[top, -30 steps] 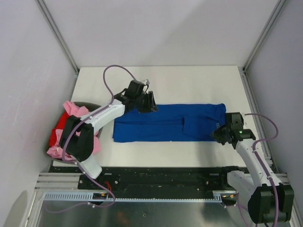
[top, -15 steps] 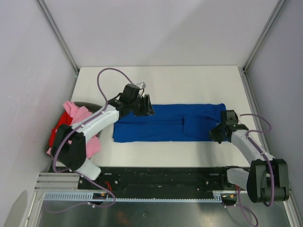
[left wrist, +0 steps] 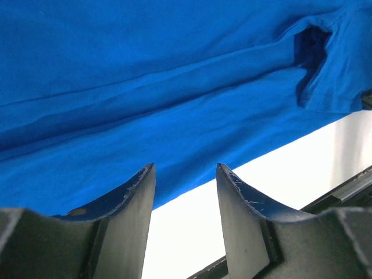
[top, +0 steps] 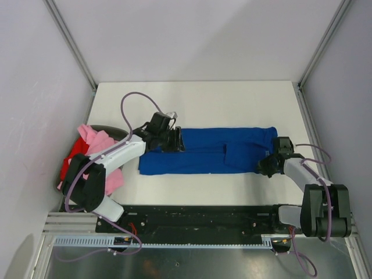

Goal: Fold and stack the t-shirts
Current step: Rotate the tshirt 85 degrees

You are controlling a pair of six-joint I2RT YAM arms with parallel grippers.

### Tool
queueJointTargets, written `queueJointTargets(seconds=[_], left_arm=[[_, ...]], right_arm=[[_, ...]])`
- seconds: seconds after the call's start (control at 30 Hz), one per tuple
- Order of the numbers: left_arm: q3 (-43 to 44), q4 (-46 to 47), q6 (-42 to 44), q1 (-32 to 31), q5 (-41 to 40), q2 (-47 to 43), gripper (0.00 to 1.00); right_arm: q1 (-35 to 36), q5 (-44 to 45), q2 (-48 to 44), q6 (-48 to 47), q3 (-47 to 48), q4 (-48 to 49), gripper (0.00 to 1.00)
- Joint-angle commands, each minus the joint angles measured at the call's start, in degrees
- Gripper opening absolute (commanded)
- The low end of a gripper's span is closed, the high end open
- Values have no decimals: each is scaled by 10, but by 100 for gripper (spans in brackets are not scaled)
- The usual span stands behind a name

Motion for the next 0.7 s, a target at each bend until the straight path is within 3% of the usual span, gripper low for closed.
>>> queueJointTargets(seconds=[0.0,0.23,0.4,0.67], left_arm=[[-21,2,21,-3,-3,-35,51],[-29,0,26,-11,0,-35,51],[-19,-2,32,-15,5,-9,51],[-15,-25,54,-19,-2,30,51]], right_arm=[[-29,18,49,-5,-12,42,13],[-65,54,152,-52,77,56,14],[-64,86,279,-102,248,26,14],[-35,111,531,-191,607,-77,15]])
